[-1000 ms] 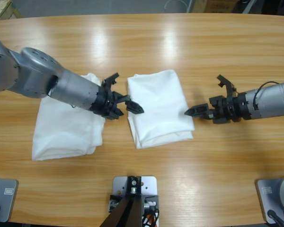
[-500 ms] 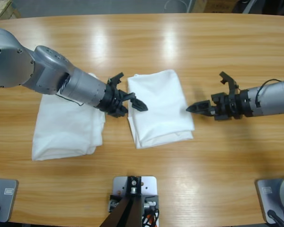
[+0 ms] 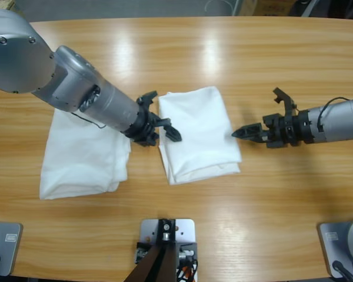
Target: Fold clothes
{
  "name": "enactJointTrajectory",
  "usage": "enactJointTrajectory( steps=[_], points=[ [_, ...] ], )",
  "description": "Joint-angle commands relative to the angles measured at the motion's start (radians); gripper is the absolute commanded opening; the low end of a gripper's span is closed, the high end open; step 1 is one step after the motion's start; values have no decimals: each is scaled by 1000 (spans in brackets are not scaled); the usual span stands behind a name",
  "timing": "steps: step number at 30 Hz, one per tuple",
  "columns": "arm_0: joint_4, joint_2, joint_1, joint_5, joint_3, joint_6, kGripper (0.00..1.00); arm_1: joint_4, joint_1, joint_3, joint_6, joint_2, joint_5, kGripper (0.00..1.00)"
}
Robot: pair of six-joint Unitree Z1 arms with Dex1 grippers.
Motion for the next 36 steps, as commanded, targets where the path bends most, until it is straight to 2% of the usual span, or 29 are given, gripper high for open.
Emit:
enactJointTrajectory(
  steps=[1,3,6,13,22,36],
  points=[
    [-3,104,-34,10,19,-39,747,-9,-14,13,-16,23,24,904],
    [-15,109,-40,5,13,-59,722,-9,-16,13,-17,23,26,904],
    [-48,116,-47,4,5,-82,612,-9,-17,12,-18,24,28,904],
    [-61,121,-47,-16,-5,-89,609,-32,-18,16,-11,73,57,904],
    [-86,118,-48,-17,4,-89,609,-288,-18,105,56,214,109,903],
    [-244,132,-46,-89,24,-105,619,-338,-4,113,60,250,158,858]
  ],
)
